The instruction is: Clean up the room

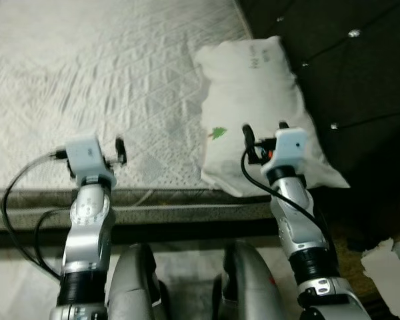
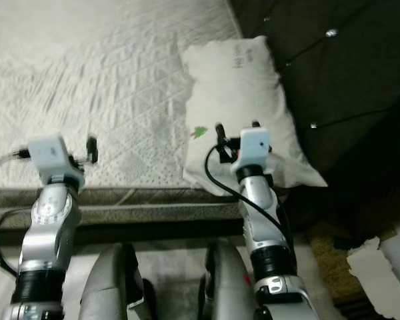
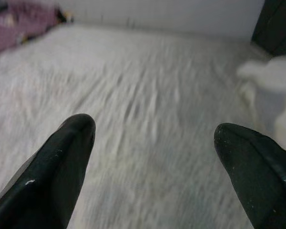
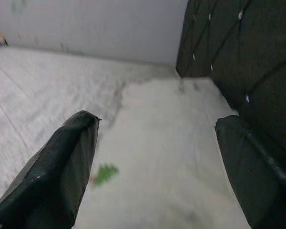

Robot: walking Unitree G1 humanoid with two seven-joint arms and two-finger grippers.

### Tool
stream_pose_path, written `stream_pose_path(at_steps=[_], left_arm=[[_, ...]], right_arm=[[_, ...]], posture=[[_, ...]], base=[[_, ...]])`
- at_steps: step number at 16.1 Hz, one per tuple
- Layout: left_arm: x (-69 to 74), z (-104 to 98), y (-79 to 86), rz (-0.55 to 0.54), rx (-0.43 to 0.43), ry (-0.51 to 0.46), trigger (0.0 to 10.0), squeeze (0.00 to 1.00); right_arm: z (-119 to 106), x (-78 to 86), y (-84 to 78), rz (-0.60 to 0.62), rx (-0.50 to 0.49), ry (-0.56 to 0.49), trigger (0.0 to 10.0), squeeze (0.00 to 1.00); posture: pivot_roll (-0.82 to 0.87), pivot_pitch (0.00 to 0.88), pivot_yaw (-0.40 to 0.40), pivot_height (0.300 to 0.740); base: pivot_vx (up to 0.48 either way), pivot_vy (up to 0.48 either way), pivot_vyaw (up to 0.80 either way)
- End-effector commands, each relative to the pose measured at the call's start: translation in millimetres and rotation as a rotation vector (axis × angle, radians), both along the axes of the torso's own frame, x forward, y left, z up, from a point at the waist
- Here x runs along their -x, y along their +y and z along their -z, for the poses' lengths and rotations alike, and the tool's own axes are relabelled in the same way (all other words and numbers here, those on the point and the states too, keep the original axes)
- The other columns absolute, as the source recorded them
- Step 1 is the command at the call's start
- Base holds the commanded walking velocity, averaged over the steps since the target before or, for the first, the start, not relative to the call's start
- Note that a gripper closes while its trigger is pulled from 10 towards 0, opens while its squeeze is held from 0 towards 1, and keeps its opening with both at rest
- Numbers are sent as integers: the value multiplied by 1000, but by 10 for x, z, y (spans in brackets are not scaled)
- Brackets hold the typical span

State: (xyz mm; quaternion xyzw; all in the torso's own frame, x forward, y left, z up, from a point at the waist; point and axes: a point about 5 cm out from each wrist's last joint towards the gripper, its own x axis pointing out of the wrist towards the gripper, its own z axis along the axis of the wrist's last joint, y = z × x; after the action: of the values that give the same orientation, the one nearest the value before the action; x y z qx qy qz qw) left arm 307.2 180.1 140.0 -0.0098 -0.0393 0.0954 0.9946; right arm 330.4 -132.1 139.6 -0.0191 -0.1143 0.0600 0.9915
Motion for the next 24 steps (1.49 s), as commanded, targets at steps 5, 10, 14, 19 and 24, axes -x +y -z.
stream_pose_path(at_steps=[5,10,14,19,24], left_arm=[[-74,-49,-103,15,16,-26,10000,0],[-28,-15,-184,30,6,-21,10000,0],[36,153,-108,3,34,32,10000,0],[36,233,-166,10,5,47,10000,0],[177,513,11,35,-76,92,10000,0]], right_arm=[[-192,-20,84,-19,-15,-54,10000,0],[-264,-19,153,-65,-8,-65,10000,0],[-125,15,169,-58,-22,-13,10000,0],[145,80,59,-9,-37,70,10000,0],[401,175,-106,47,-26,126,10000,0]], posture=[[-14,63,7,719],[-8,113,-5,740],[11,73,-2,740],[12,26,-2,740],[-11,0,8,740]], base=[[0,0,0],[0,0,0],[0,0,0],[0,0,0],[0,0,0]])
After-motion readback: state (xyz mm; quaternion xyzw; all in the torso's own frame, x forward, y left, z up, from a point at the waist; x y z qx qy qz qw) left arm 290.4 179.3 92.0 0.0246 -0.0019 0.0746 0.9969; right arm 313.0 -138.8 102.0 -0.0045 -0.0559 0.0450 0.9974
